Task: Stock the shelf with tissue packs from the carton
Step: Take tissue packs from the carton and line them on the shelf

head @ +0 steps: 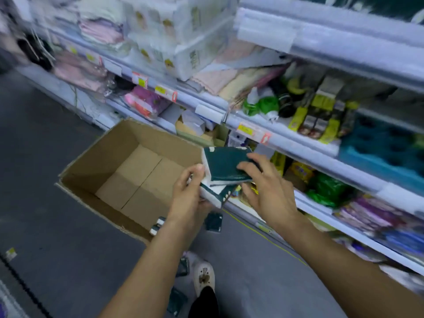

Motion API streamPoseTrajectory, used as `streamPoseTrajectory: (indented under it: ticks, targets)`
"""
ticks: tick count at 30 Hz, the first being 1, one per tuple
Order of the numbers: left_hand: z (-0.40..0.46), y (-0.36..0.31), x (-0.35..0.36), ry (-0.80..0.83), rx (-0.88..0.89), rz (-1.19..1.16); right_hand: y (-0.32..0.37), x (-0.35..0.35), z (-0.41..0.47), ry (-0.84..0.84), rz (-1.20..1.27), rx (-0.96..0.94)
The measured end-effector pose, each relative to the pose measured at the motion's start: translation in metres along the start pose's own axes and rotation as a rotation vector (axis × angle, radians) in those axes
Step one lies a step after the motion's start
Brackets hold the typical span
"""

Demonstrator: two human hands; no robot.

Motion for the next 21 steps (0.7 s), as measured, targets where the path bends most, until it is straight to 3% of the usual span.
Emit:
streamPoseTrajectory:
  ticks: [6,11,16,19,21]
  targets:
    - [-0.071,-0.023,0.086,0.182,0.114,0.075,-0.040,-0.120,-0.051,-0.200,0.502,0.191]
    - [-0.125,-0.033,0.159,0.322,0.181,0.106,-0.092,-0.203,-0.096,-0.468,0.818,0.666]
    - [-0.170,-0.053,0.218,0.403,0.302,0.159,-0.135,-0.222,-0.128,-0.415,1.087,1.089]
    - [-0.188,-0.067,0.243,0.444,0.389,0.184,-0.144,-0.236,-0.137,-0.409,1.209,1.172]
    - [-0.194,-0.074,0.258,0.490,0.420,0.206,-0.152,-0.253,-0.136,-0.540,1.293,1.137]
Point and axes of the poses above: each hand's wrist, its own z-axis towards the middle knuckle, its own x-axis out of the palm, y = z × x, the point moved 9 cm from there along z, towards the middle knuckle, and after that the axes turned 5 degrees about -y, right-handed, at the moved point
